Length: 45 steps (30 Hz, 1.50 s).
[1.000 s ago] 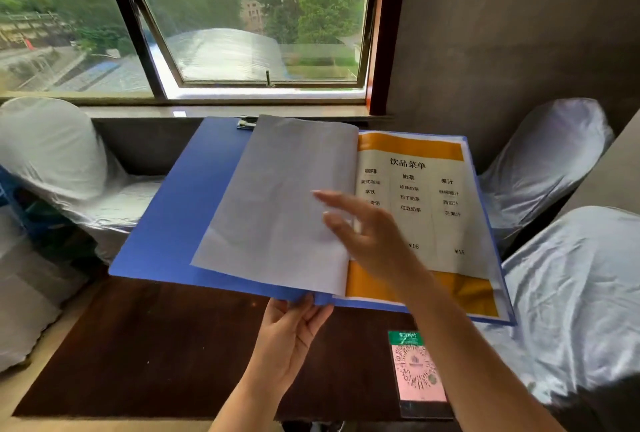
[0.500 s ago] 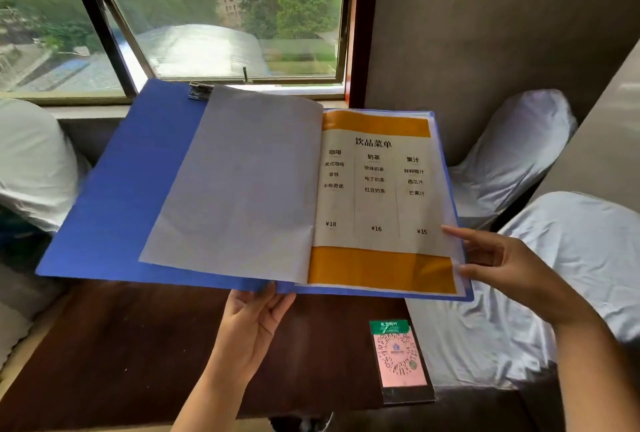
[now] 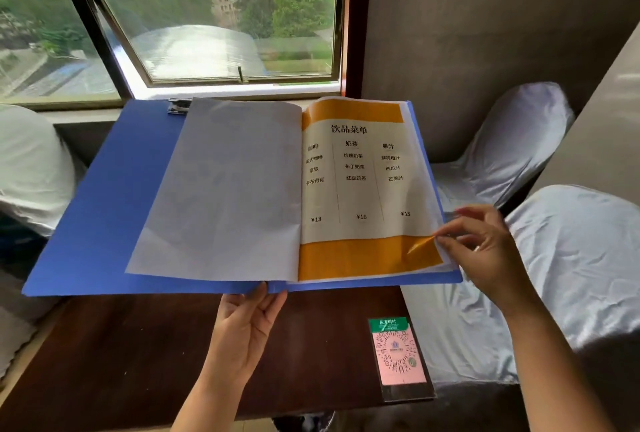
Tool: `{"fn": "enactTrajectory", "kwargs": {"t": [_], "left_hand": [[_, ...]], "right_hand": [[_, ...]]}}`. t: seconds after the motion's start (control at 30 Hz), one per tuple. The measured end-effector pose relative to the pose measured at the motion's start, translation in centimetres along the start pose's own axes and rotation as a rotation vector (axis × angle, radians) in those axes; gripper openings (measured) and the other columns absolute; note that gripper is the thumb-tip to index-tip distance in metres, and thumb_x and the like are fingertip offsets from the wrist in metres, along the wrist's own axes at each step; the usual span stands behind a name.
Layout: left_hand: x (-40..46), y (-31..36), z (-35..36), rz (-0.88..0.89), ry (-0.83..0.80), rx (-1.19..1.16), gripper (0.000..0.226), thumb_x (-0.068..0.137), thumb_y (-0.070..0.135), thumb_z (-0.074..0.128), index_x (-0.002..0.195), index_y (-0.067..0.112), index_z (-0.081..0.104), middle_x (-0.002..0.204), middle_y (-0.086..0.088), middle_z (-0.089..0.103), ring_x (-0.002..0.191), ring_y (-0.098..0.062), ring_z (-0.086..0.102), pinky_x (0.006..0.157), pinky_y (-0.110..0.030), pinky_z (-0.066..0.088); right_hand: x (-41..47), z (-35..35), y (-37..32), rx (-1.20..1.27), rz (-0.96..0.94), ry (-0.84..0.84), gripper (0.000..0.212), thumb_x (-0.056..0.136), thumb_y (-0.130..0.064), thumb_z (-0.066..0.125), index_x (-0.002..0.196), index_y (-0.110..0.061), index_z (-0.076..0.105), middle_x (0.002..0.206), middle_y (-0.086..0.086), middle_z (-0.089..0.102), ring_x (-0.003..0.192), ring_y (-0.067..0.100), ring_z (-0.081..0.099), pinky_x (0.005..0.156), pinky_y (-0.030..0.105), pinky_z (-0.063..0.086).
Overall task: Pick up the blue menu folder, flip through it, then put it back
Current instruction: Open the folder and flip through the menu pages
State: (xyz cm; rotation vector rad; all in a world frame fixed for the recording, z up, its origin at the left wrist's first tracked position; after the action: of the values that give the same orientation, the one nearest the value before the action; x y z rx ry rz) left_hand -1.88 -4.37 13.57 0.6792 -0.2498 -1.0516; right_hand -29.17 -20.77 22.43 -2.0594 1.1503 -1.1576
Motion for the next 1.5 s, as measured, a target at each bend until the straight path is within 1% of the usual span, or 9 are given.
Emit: {"fn": "enactTrajectory", "kwargs": {"t": [0.1,0.23,0.5,0.6,0.73,0.87,1.13,1.37,1.5], "left_hand": [[0.2,-0.1,-0.3,-0.005,0.016,0.015,0.035,0.088,-0.007,0.040,0.098,0.019,0.061,0.081,-0.004,0.076,0.079,-0.019,0.073,0.060,-0.027,0.059],[0.1,-0.3,-0.2,-0.005,0.040,0.018,0.033,0.083,-0.007,0.044,0.100,0.018,0.058,0.080,-0.003,0.076,0.078,-0.019,0.073,0.059,-0.027,0.059],[0.2,-0.9,-0.8,-0.037,0.082,0.002,0.031,0.088,-0.006,0.040,0.097,0.017,0.059,0.077,-0.005,0.076,0.075,-0.019,0.073,0.057,-0.027,0.059],[0.2,-1.0,-0.9,-0.039,0.095,-0.012,0.030,0.086,-0.006,0.042,0.098,0.016,0.059,0.079,-0.005,0.076,0.077,-0.020,0.073,0.057,-0.028,0.059],[0.3,-1.2,-0.7,-0.028,0.100,0.001,0.027,0.083,-0.006,0.045,0.097,0.014,0.058,0.081,-0.005,0.077,0.079,-0.019,0.073,0.060,-0.028,0.059],[0.2,-1.6,0.0,-0.036,0.064,-0.007,0.031,0.080,-0.006,0.046,0.098,0.013,0.061,0.083,-0.006,0.077,0.078,-0.018,0.073,0.062,-0.027,0.058],[0.0,-1.6,0.3,-0.045,0.011,-0.013,0.031,0.077,-0.003,0.049,0.101,0.011,0.062,0.088,-0.012,0.076,0.080,-0.022,0.073,0.064,-0.031,0.059],[0.2,-1.4,0.1,-0.030,0.005,-0.016,0.034,0.076,-0.001,0.050,0.096,0.017,0.070,0.090,-0.011,0.076,0.081,-0.022,0.073,0.064,-0.030,0.059],[0.5,-1.3,-0.7,-0.037,0.052,-0.011,0.028,0.073,-0.003,0.053,0.095,0.012,0.062,0.082,-0.010,0.076,0.079,-0.022,0.073,0.061,-0.029,0.059]], "right_hand": [[-0.3,0.0,-1.7,-0.251,-0.158,0.173,0.008,0.074,-0.004,0.073,0.081,-0.007,0.069,0.112,0.021,0.052,0.102,0.027,0.050,0.075,0.030,0.047],[-0.7,1.0,-4.4,-0.195,-0.300,0.233,0.007,0.086,-0.006,0.059,0.091,-0.001,0.060,0.104,0.011,0.066,0.089,0.013,0.057,0.072,0.009,0.042],[-0.4,5.6,-4.2,1.342,0.471,0.097,0.033,0.096,-0.008,0.039,0.116,-0.028,0.055,0.108,0.008,0.068,0.085,0.018,0.072,0.062,0.027,0.058],[-0.6,7.4,-5.3,0.658,0.396,-0.065,0.029,0.091,-0.012,0.055,0.078,-0.033,0.070,0.075,-0.013,0.071,0.071,0.003,0.066,0.063,0.015,0.052],[-1.0,10.4,-8.3,0.391,0.024,-0.264,0.050,0.091,-0.004,0.051,0.130,-0.034,0.039,0.141,-0.012,0.037,0.130,0.005,0.036,0.103,0.013,0.032],[-1.6,13.7,-10.8,0.149,-0.209,-0.337,0.073,0.090,-0.005,0.053,0.133,-0.048,0.012,0.154,-0.014,0.002,0.135,0.000,0.009,0.094,-0.004,0.014],[-2.1,16.9,-10.6,-0.158,-0.177,-0.307,0.065,0.091,-0.030,0.055,0.145,-0.018,0.021,0.155,0.009,0.022,0.143,0.021,0.016,0.114,0.030,0.011],[-1.6,16.5,-9.8,-0.407,-0.338,-0.515,0.043,0.097,-0.033,0.036,0.140,-0.032,0.031,0.157,-0.004,0.016,0.144,0.013,0.009,0.109,0.059,-0.008],[-0.3,11.8,-8.0,-0.294,-0.254,-0.259,0.046,0.090,-0.027,0.055,0.134,-0.031,0.044,0.150,0.003,0.034,0.138,0.018,0.030,0.109,0.061,0.004]]}}
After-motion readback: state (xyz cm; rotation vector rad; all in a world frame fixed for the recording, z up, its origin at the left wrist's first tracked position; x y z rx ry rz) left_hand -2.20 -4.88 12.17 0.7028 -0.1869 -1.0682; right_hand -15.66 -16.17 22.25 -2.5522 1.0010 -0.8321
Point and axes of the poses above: each hand's wrist, its own x-axis towards the middle knuckle, its own z-axis out of the palm, y = z × x, the point moved 4 cm from there along x, towards the middle knuckle
